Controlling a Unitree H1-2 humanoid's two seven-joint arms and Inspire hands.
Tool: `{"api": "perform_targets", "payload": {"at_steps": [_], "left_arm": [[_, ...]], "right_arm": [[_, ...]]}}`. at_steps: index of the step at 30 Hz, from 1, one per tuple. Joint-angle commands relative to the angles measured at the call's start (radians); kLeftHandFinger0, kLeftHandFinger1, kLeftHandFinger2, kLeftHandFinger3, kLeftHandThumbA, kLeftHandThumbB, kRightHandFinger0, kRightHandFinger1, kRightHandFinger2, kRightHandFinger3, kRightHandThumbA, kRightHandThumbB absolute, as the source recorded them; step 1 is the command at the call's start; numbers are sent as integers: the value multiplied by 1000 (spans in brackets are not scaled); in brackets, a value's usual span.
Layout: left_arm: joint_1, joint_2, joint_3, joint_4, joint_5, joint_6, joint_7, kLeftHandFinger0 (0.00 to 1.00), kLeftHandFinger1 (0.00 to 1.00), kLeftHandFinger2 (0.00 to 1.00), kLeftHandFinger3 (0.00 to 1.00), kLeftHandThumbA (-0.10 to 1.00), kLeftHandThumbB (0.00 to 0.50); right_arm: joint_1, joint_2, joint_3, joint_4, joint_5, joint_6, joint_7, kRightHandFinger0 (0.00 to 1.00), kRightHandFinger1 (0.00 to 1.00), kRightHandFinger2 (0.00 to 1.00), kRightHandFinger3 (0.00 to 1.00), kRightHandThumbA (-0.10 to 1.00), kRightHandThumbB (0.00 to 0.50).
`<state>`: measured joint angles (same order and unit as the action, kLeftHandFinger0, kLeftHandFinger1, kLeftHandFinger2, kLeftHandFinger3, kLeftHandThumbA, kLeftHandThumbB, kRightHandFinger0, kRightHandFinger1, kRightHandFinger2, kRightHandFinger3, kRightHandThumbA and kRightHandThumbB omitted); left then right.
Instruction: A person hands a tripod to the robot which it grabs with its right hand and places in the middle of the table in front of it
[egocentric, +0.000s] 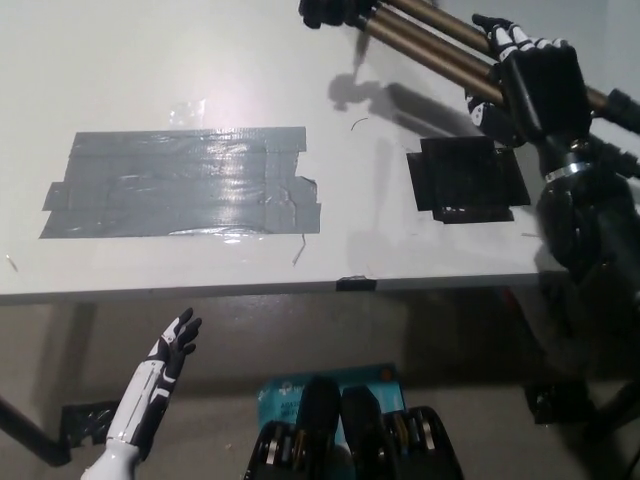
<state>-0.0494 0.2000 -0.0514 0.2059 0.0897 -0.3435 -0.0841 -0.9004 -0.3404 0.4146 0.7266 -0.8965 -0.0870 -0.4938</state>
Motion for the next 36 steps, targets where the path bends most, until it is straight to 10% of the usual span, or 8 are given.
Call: {"api": "perform_targets", "payload": {"at_steps": [1, 13, 17, 18, 19, 21, 28, 36], "left_arm": [[1, 13, 0, -30, 8, 0, -9, 1000, 1000, 1000, 1000, 1000, 282], [8, 14, 0, -38, 3, 8, -13, 1000, 1000, 1000, 1000, 1000, 287], [11, 13, -3, -46, 7, 10, -13, 1000, 1000, 1000, 1000, 994, 281], [9, 13, -3, -48, 4, 15, -15, 1000, 1000, 1000, 1000, 990, 280], [5, 14, -2, -47, 5, 16, -14, 1000, 1000, 1000, 1000, 990, 280], [5, 17, -2, -46, 8, 14, -14, 1000, 1000, 1000, 1000, 991, 281], [-1, 21, 0, -37, 5, 14, -16, 1000, 1000, 1000, 1000, 1000, 281], [1, 18, 3, -38, 3, 22, -12, 1000, 1000, 1000, 1000, 1000, 289]], "right_arm": [[-48, -35, 34, -9, -35, -72, -41, 0, 416, 812, 672, -100, 257], [-36, -5, 144, 192, -53, -127, -74, 0, 466, 925, 835, -100, 184], [-12, 2, 152, 210, -23, -163, -58, 22, 397, 673, 614, -100, 245], [-8, 1, 142, 190, 7, -140, 48, 319, 691, 945, 908, 326, 300], [-11, -11, 130, 146, 69, -125, 236, 658, 1000, 1000, 1000, 508, 381], [-8, -23, 108, 83, 155, -97, 429, 1000, 1000, 1000, 1000, 628, 468], [-14, -85, 29, -202, 455, 98, 877, 1000, 1000, 1000, 1000, 753, 500], [-48, -184, -77, -631, 777, 258, 1009, 1000, 1000, 1000, 1000, 835, 500]]}}
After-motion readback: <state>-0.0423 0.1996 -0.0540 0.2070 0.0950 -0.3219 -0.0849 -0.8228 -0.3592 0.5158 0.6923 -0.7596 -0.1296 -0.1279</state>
